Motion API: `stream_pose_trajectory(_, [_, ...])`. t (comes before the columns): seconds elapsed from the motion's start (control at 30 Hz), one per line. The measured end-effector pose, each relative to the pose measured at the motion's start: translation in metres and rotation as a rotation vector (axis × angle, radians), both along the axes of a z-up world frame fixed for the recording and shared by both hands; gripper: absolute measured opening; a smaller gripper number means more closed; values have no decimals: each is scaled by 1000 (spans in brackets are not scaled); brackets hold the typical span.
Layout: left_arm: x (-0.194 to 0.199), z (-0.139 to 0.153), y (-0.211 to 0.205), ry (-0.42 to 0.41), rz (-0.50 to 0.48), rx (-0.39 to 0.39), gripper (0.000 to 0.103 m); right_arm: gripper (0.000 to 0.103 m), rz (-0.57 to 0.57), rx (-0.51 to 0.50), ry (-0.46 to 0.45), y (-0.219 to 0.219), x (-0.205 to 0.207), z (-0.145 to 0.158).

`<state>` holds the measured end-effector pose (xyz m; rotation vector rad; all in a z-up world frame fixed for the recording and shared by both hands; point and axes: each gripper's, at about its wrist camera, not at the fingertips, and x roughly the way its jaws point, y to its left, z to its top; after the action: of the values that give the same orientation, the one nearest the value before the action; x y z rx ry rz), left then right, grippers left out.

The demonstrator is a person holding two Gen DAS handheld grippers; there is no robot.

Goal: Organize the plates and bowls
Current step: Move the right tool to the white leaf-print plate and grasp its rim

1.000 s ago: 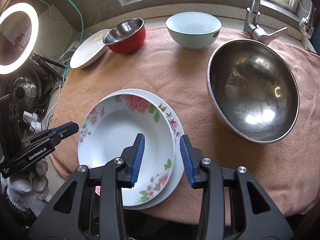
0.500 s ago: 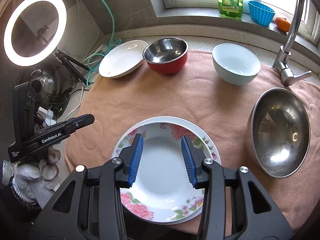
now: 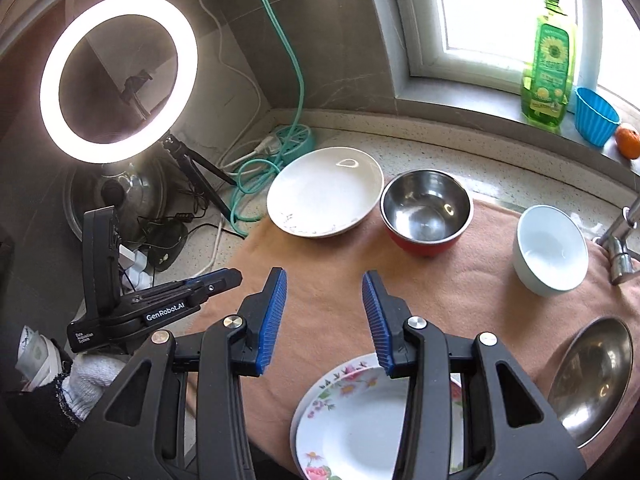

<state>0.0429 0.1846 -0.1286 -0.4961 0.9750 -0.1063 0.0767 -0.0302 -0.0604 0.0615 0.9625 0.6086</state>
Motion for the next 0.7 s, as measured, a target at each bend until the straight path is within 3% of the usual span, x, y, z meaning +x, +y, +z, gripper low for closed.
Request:
stream_pose_trajectory(0.4, [40,-12,30,27,90,-74,15,41,89,-59,33,52,98,18])
stream_pose_trajectory(0.57, [55,-24,39,66,119,-109,15,41,120,-81,102,71,142,6])
stream_pose_trajectory(0.7, [68,-33,44,88,140,-140,15,41,108,-92,172,75,180,-21])
